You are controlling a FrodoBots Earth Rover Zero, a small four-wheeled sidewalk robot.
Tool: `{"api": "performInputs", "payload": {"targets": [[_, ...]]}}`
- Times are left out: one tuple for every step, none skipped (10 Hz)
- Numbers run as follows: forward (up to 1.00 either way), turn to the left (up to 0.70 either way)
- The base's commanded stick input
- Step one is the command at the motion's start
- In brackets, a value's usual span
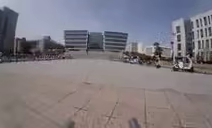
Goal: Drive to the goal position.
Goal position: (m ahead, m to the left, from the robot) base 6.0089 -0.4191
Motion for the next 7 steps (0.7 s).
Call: {"api": "performInputs", "payload": {"targets": [[1.0, 0.0], [1.0, 0.0], [1.0, 0.0], [1.0, 0.0], [1.0, 0.0], [1.0, 0.0], [1.0, 0.0]]}}
